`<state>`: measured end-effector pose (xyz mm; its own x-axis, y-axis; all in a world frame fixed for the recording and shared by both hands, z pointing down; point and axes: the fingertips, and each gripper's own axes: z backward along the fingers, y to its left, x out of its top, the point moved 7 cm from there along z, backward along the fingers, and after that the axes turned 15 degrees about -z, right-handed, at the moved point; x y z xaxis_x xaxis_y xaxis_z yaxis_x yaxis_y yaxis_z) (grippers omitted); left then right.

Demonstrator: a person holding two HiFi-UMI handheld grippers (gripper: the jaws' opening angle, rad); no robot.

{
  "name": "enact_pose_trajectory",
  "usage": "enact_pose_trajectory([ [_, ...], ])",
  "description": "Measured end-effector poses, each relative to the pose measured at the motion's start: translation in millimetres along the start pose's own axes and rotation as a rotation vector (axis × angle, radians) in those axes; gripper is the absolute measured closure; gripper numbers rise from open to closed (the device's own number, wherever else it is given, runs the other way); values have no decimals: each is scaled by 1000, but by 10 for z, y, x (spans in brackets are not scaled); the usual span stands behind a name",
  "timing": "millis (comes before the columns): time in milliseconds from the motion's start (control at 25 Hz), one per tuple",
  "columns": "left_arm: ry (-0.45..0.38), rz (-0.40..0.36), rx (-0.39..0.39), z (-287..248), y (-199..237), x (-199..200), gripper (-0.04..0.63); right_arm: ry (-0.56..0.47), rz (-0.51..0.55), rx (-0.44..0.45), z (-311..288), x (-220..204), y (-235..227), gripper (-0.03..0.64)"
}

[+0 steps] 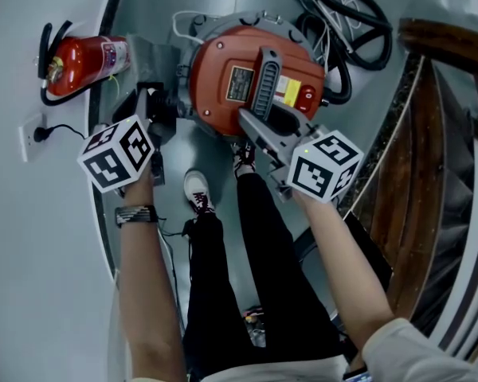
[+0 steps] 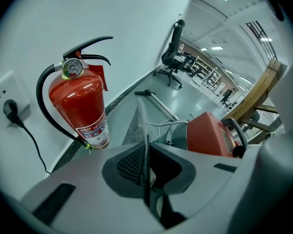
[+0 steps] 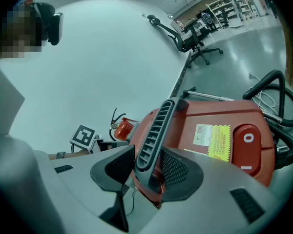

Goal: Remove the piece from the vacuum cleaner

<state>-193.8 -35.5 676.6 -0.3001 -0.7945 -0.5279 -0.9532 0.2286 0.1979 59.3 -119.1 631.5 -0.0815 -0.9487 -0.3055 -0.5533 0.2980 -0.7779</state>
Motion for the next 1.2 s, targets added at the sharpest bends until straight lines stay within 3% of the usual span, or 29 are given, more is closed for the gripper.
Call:
enact_pose_trajectory([
  [200, 24, -86, 21, 8, 1, 31, 565, -1, -1, 1, -3, -2, -1, 446],
  [920, 2, -114, 36, 38, 86, -4, 557, 0, -2, 1, -1, -7, 0, 446],
  [1080, 7, -142, 58, 68, 171, -67, 548, -5, 5, 0, 1, -9, 5, 446],
  [1200, 1, -183, 117, 165, 289, -75, 571, -13, 12, -5, 4, 3, 4, 446],
])
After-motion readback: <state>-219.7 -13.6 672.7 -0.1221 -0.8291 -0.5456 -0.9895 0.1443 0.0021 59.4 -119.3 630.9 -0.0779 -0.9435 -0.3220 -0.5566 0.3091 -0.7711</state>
